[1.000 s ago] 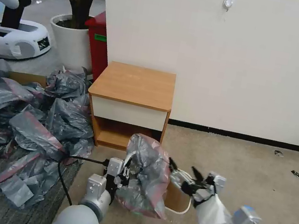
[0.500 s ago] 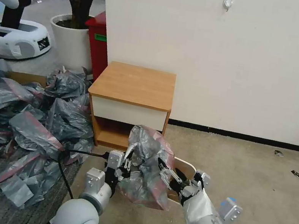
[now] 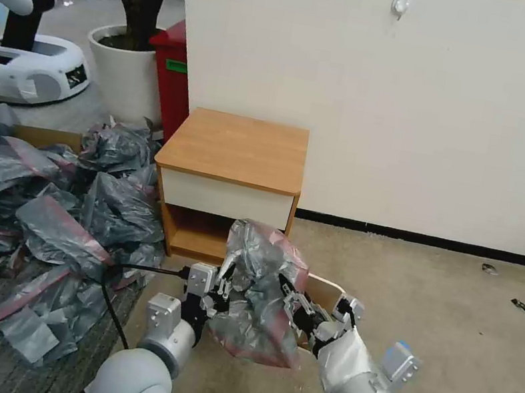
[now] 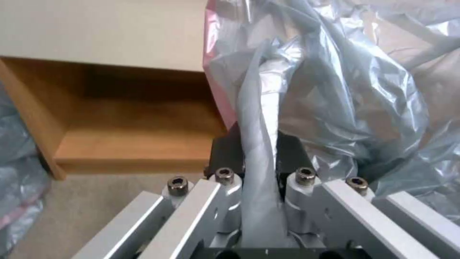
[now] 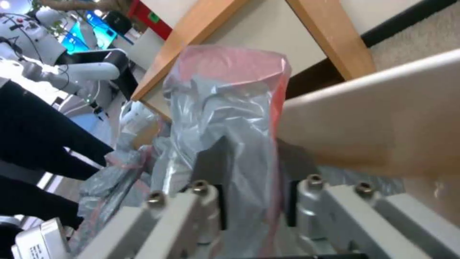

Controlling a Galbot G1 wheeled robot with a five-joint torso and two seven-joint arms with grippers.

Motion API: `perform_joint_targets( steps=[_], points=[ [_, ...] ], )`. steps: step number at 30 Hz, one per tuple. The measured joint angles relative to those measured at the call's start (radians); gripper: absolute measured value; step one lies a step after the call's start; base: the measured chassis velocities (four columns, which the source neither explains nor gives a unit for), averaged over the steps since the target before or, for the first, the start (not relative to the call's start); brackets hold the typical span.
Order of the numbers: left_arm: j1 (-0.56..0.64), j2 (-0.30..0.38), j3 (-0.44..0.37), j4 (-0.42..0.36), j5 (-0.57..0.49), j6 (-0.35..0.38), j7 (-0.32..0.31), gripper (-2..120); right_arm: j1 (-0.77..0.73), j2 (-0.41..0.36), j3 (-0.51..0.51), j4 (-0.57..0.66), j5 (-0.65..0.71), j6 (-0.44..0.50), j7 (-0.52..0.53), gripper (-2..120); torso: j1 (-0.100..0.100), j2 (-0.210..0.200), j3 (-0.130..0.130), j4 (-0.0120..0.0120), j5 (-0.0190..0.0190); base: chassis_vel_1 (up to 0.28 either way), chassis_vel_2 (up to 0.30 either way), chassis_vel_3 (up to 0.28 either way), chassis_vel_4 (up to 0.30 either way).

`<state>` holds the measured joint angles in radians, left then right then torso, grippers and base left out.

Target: Pick up the garbage bag from the table and place it over the trash can.

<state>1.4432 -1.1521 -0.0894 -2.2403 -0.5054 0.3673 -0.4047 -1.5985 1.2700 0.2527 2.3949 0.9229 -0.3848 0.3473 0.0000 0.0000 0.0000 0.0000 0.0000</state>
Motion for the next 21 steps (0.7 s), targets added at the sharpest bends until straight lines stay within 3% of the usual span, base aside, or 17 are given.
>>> perform_joint_targets(
  steps=[5, 13, 21],
  points=[
    [0.024, -0.012, -0.006, -0.007, -0.021, 0.003, -0.003, 7, -0.01, -0.011, 0.019, 0.01, -0.037, 0.002, -0.032, 0, 0.0, 0.0, 0.0, 0.0, 0.0001, 0.0, 0.0, 0.0, 0.0],
    [0.042, -0.031, -0.014, -0.017, -0.098, 0.028, -0.028, 7, -0.008, -0.031, 0.083, 0.055, -0.008, 0.007, -0.048, 0, 0.0, 0.0, 0.0, -0.0001, 0.0, 0.0, 0.0, 0.0, 0.0],
    [0.088, -0.032, -0.032, -0.046, -0.11, 0.03, -0.013, 7, 0.074, -0.098, 0.148, 0.047, 0.108, 0.003, 0.054, 0, 0.0, 0.0, 0.0, 0.0, 0.0002, 0.0, 0.0, 0.0, 0.0]
  ],
)
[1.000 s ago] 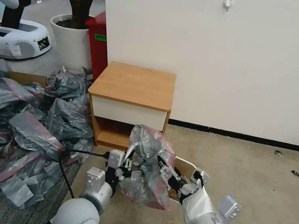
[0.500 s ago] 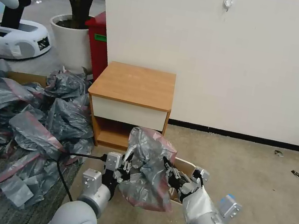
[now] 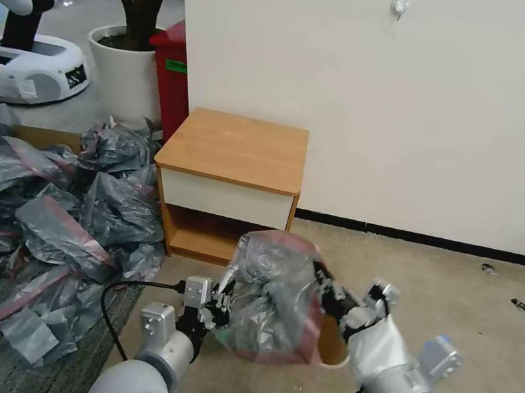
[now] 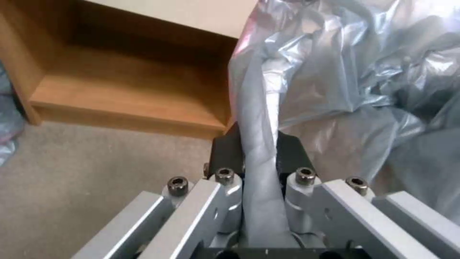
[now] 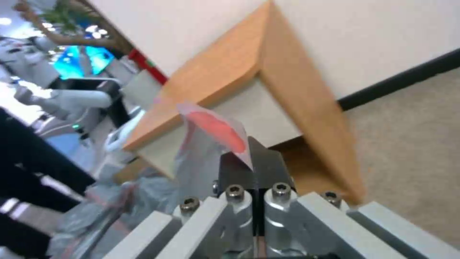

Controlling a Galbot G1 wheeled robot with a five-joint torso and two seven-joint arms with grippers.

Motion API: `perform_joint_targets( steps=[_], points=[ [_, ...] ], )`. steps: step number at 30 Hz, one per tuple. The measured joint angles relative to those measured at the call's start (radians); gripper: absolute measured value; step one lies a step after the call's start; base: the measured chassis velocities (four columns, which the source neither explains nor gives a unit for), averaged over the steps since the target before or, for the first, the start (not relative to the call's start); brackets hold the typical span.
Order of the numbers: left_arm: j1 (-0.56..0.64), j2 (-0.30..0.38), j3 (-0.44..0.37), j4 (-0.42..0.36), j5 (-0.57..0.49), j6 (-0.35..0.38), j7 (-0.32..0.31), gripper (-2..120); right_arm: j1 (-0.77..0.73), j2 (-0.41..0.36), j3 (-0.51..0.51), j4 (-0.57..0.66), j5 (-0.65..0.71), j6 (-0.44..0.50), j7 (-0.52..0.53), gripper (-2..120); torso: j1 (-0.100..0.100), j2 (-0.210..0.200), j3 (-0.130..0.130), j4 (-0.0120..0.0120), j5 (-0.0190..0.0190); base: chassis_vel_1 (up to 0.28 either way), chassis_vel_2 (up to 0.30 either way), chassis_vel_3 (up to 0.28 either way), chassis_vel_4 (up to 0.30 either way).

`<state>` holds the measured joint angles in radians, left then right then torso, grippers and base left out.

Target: Pick up the garbage bag from the table and place it over the trash can.

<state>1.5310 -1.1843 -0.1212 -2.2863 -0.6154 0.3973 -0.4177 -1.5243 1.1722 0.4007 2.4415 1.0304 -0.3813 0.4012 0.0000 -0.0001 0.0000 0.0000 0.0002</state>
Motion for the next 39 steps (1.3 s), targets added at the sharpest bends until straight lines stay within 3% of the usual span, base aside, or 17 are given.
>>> perform_joint_targets(
  steps=[13, 24, 39],
  points=[
    [0.01, -0.005, -0.058, -0.018, -0.093, -0.002, 0.031, 7, 0.009, -0.054, 0.055, 0.025, 0.141, -0.067, 0.209, 0, 0.0, 0.0, 0.0, -0.0001, -0.0002, 0.0, 0.0, 0.0, 0.0],
    [0.003, 0.006, -0.088, -0.018, -0.125, -0.002, 0.067, 7, 0.028, -0.092, 0.124, 0.014, 0.2, -0.085, 0.236, 0, 0.0, 0.0, 0.0, 0.0, -0.0001, 0.0, 0.0, 0.0, 0.0],
    [-0.028, 0.009, -0.116, -0.003, -0.218, -0.002, 0.067, 7, 0.015, -0.092, 0.193, 0.007, 0.304, -0.126, 0.278, 0, 0.0, 0.0, 0.0, -0.0001, -0.0002, 0.0, 0.0, 0.0, 0.0]
  ],
)
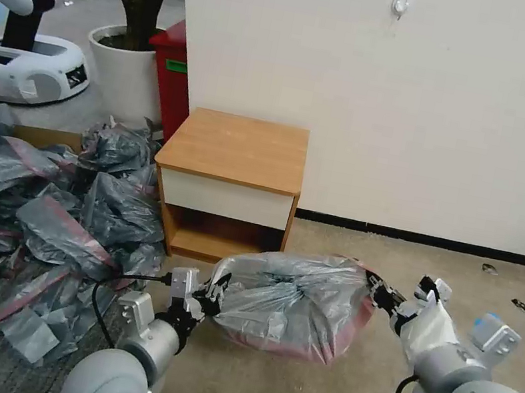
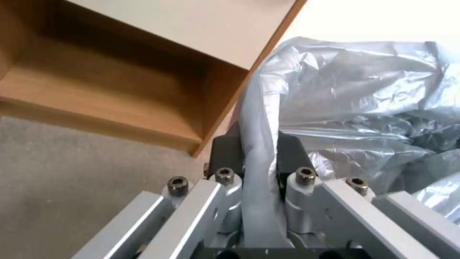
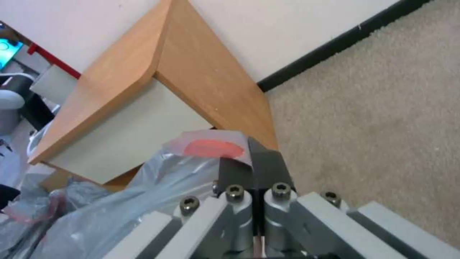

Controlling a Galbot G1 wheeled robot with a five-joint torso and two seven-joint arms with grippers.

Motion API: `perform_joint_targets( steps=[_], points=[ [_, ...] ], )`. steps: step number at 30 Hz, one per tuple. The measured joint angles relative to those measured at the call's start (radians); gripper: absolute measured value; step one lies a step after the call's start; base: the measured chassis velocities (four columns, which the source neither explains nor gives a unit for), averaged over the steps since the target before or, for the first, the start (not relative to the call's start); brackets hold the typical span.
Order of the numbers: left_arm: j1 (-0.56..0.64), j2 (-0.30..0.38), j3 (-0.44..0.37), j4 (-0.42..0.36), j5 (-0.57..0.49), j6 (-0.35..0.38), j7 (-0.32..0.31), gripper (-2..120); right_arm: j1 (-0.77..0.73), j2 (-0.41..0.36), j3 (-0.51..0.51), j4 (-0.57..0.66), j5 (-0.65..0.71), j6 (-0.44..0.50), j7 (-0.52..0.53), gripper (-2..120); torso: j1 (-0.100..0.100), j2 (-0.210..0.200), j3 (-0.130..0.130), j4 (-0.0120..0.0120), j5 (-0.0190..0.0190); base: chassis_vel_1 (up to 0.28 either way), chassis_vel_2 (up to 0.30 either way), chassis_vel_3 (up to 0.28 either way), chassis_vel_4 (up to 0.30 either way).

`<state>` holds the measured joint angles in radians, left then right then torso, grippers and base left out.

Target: Pick up the garbage bag from the table and place it over the trash can.

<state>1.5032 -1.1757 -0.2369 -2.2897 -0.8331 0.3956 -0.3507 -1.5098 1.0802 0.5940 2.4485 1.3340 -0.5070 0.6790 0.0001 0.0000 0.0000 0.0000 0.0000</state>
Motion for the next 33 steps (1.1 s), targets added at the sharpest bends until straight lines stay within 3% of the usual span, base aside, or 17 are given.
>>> perform_joint_targets(
  steps=[4, 6, 8, 12, 20, 24, 30, 33],
  points=[
    [-0.01, 0.002, -0.003, 0.007, -0.009, 0.001, -0.002, 7, -0.003, 0.002, 0.005, 0.015, 0.007, -0.005, -0.002, 0, 0.0, 0.0, 0.0, 0.0, 0.0, 0.0, 0.0, 0.0, 0.0],
    [-0.015, 0.002, -0.001, 0.012, -0.009, 0.001, -0.002, 7, -0.004, 0.003, 0.004, 0.033, 0.007, -0.005, -0.008, 10, 0.0, 0.0, 0.0, 0.0, 0.0, 0.0, 0.0, 0.0, 0.0],
    [-0.018, 0.002, 0.0, 0.014, -0.009, 0.001, -0.002, 7, -0.006, 0.004, 0.004, 0.039, 0.007, -0.005, -0.01, 12, 0.0, 0.0, 0.0, 0.0, 0.0, 0.0, 0.0, 0.0, 0.0],
    [-0.035, 0.0, 0.003, 0.031, -0.017, 0.001, -0.018, 7, -0.029, 0.021, 0.006, 0.051, 0.007, -0.005, -0.012, 32, 0.0, 0.0, 0.0, 0.0, -0.0001, 0.0, 0.0, 0.0, 0.0],
    [-0.058, 0.0, 0.006, 0.044, -0.046, 0.001, -0.048, 7, -0.053, 0.055, 0.007, 0.051, 0.006, 0.003, -0.014, 52, 0.0, 0.0, 0.0, 0.0, -0.0001, 0.0, 0.0, 0.0, 0.0],
    [-0.065, 0.006, 0.003, 0.049, -0.059, 0.001, -0.054, 7, -0.07, 0.079, 0.008, 0.051, -0.007, 0.009, -0.039, 74, 0.0, 0.0, 0.0, 0.0, -0.0001, 0.0, 0.0, 0.0, 0.0],
    [-0.075, 0.015, -0.003, 0.05, -0.076, 0.001, -0.063, 7, -0.08, 0.085, 0.009, 0.053, -0.017, 0.017, -0.058, 92, 0.0, 0.0, 0.0, 0.0001, 0.0, 0.0, 0.0, 0.0, 0.0],
    [-0.094, 0.019, -0.007, 0.058, -0.101, 0.001, -0.098, 7, -0.12, 0.119, 0.026, 0.053, -0.046, 0.039, -0.138, 100, 0.0, 0.0, 0.0, 0.0002, 0.0, 0.0, 0.0, 0.0, 0.0]
  ],
)
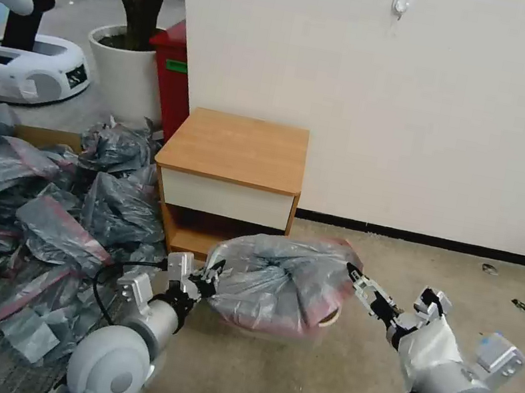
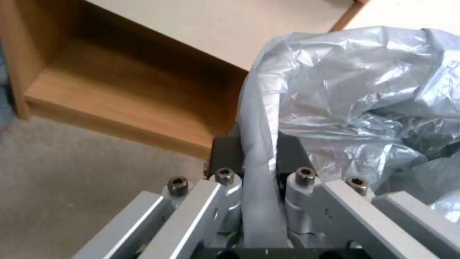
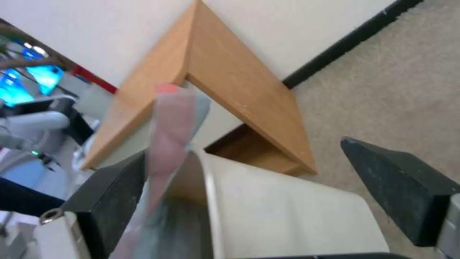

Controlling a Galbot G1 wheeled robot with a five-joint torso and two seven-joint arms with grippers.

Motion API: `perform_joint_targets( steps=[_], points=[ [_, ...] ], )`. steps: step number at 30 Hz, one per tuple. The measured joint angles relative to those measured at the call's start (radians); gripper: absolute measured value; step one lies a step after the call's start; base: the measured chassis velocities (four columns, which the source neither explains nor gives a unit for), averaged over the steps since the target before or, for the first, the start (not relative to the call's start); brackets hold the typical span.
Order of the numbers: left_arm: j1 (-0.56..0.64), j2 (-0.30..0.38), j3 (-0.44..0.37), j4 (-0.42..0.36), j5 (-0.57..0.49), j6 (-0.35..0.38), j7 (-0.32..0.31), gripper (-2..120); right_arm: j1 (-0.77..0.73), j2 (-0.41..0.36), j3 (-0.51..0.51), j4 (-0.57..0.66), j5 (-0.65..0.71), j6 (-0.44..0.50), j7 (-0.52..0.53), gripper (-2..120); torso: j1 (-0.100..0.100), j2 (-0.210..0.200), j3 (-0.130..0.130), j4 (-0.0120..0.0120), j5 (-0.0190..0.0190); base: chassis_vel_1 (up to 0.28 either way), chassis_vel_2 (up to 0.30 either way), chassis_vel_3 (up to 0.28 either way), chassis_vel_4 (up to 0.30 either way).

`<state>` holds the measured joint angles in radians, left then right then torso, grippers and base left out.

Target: Pick up the garbage bag from the table and place it over the trash can.

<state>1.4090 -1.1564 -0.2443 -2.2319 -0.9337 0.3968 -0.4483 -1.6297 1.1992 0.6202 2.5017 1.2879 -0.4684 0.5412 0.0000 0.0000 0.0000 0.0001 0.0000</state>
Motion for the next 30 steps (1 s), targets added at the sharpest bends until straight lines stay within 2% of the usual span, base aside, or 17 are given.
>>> perform_joint_targets(
  steps=[1, 3, 6, 9, 16, 30],
  points=[
    [0.0, 0.0, 0.0, 0.0, 0.0, 0.0, 0.0, 7, 0.0, 0.0, 0.0, 0.0, 0.0, 0.0, 0.0, 100, 0.0, 0.0, 0.0, 0.0, 0.0, 0.0, 0.0, 0.0, 0.0],
    [-0.02, 0.003, -0.002, 0.013, -0.008, -0.002, -0.028, 7, -0.042, 0.027, 0.029, 0.0, -0.008, 0.004, -0.099, 100, 0.0, 0.0, 0.0, -0.0003, -0.0001, 0.0, 0.0, 0.0, 0.0],
    [-0.039, 0.004, -0.005, 0.023, -0.014, -0.004, -0.047, 7, -0.063, 0.034, 0.04, 0.0, -0.011, 0.004, -0.169, 100, 0.0, 0.0, 0.0, -0.0002, 0.0, 0.0, 0.0, 0.0, 0.0],
    [-0.074, 0.009, 0.001, 0.038, -0.017, -0.013, -0.068, 7, -0.068, 0.035, 0.013, 0.0, -0.037, 0.001, -0.236, 100, 0.0, 0.0, 0.0, -0.0002, -0.0001, 0.0, 0.0, 0.0, 0.0],
    [-0.134, 0.025, 0.029, 0.058, -0.021, -0.019, -0.097, 7, -0.048, 0.055, -0.063, -0.001, -0.099, -0.02, -0.299, 100, 0.0, 0.0, 0.0, -0.0002, 0.0, 0.0, 0.0, 0.0, 0.0],
    [-0.181, 0.03, 0.067, 0.075, -0.042, -0.019, -0.104, 7, -0.015, 0.05, -0.072, -0.002, -0.114, -0.035, -0.333, 99, 0.0, 0.0, 0.0, -0.0002, 0.0, 0.0, 0.0, 0.0, 0.0]
  ],
)
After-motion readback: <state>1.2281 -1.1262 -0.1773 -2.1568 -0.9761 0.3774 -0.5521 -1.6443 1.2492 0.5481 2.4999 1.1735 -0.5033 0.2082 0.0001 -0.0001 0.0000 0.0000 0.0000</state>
